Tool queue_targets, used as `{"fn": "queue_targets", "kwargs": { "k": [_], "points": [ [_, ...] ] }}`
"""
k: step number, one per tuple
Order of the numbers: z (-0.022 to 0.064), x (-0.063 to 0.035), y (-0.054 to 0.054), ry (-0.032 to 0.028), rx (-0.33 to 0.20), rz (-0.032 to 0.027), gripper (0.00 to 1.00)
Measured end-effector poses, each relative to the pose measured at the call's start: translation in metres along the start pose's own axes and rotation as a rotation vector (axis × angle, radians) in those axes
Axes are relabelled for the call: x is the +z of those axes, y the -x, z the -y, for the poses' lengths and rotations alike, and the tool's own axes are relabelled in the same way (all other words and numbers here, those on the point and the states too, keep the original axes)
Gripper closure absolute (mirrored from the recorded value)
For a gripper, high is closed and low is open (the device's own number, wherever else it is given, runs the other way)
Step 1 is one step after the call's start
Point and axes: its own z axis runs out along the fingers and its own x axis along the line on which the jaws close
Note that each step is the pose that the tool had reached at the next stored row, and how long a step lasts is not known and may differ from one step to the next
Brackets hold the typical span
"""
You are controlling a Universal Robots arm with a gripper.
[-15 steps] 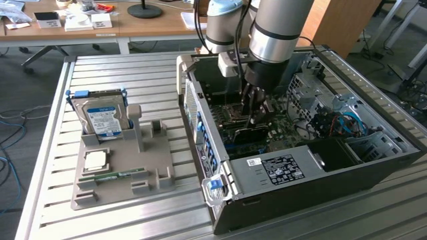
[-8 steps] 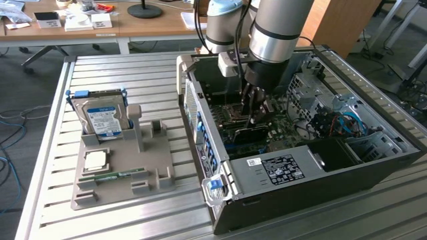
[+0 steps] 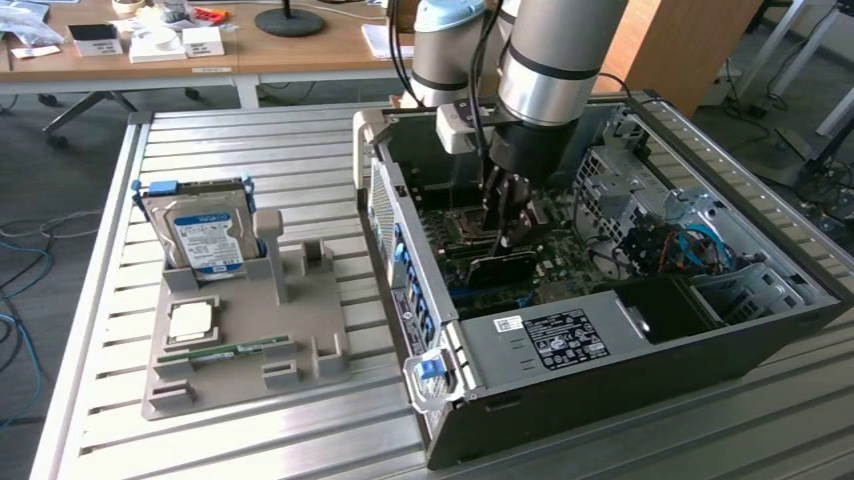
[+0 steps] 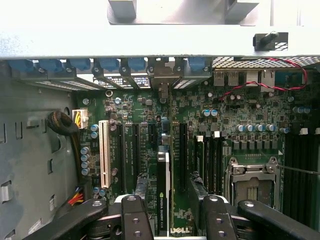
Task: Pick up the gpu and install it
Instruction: 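Insert the gpu into the slot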
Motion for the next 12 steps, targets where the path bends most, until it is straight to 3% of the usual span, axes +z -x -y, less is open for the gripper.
{"fn": "queue_targets", "kwargs": {
  "k": [7, 12],
  "points": [
    [0.0000, -0.0010, 0.000, 0.0001, 0.000, -0.0002, 0.54],
    [0.0000, -0.0142, 0.000, 0.0000, 0.000, 0.0001, 0.54]
  ]
}}
